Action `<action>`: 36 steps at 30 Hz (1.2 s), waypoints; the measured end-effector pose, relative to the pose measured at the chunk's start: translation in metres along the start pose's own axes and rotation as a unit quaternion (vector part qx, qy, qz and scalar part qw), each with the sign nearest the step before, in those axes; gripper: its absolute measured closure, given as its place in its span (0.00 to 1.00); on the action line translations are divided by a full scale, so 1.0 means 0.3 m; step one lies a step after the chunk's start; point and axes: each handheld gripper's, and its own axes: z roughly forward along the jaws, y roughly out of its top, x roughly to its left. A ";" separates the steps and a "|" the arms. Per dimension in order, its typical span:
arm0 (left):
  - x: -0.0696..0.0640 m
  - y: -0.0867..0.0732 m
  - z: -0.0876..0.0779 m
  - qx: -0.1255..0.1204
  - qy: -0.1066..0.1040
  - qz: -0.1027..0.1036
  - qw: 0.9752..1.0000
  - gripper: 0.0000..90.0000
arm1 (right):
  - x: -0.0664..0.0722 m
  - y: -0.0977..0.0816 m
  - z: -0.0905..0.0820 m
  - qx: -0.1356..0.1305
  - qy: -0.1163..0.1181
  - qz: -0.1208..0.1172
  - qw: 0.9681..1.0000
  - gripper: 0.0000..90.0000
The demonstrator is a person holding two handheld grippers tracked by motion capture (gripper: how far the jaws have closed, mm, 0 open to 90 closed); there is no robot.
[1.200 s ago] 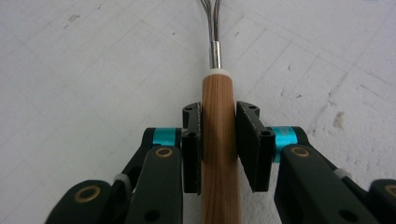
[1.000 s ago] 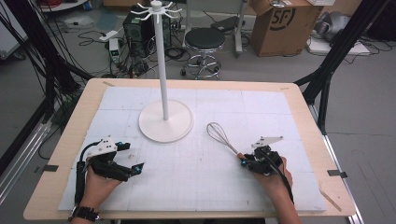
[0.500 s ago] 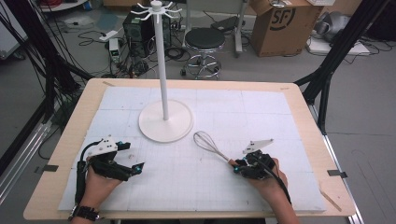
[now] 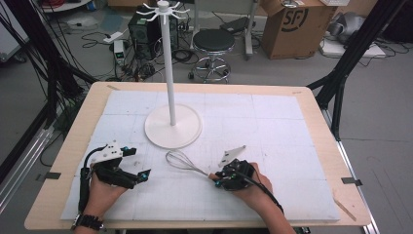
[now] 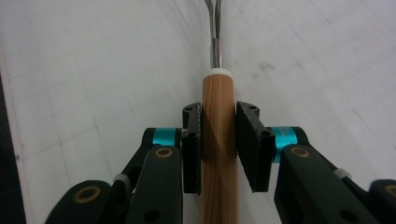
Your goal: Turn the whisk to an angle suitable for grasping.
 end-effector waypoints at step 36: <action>0.001 -0.003 -0.003 0.001 0.001 0.001 1.000 0.02 | 0.068 -0.040 -0.003 0.005 0.001 -0.013 1.000 0.69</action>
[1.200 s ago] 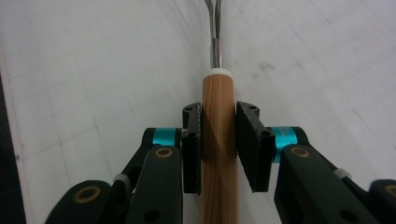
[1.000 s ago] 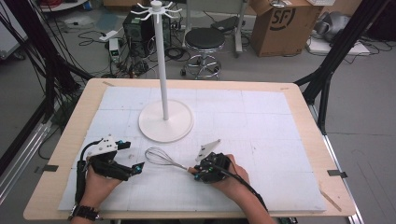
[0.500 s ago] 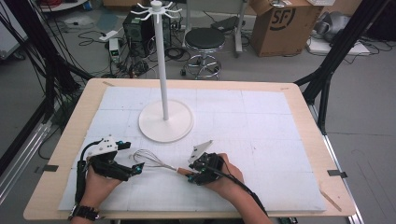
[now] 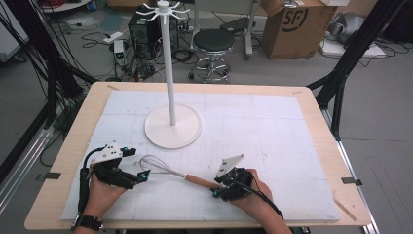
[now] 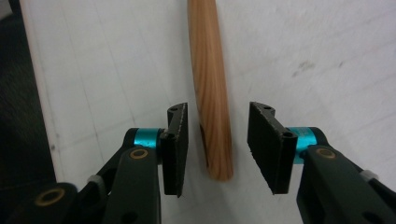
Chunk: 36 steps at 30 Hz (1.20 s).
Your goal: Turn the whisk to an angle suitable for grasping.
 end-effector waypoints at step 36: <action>-0.005 0.010 -0.010 -0.009 0.000 0.003 1.000 0.02 | -0.053 0.075 0.044 0.006 -0.035 -0.046 0.998 0.69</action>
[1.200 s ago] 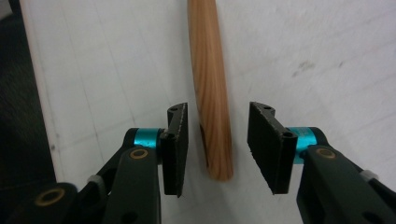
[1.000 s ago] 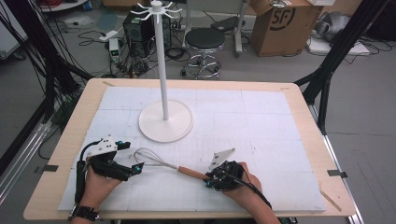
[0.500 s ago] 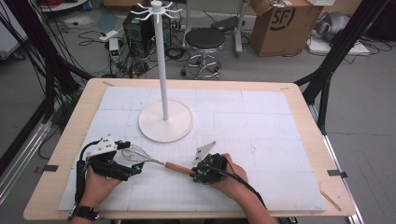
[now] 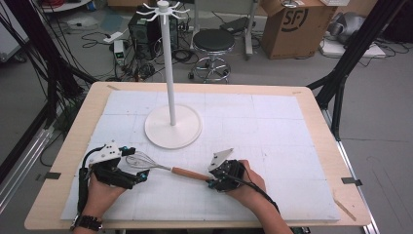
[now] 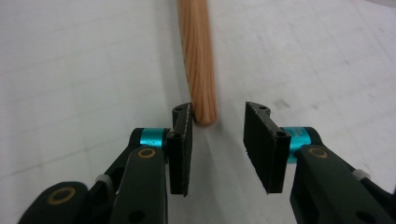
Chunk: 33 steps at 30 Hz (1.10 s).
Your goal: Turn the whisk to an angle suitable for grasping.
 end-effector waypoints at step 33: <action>0.009 0.002 0.012 0.007 -0.009 0.004 1.000 0.02 | -0.131 -0.339 -0.280 -0.174 -0.071 0.163 0.969 0.23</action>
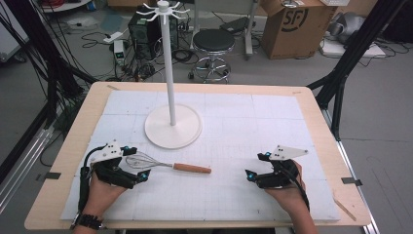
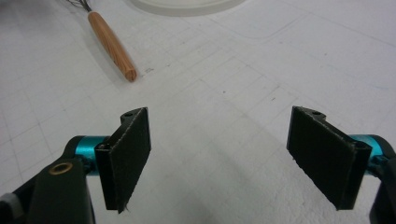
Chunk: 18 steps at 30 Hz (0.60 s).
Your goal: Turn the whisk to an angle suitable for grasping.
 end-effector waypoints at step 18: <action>-0.018 0.024 0.018 -0.002 -0.018 0.013 1.000 0.02 | -0.024 -0.026 -0.036 -0.028 0.017 0.006 0.999 0.01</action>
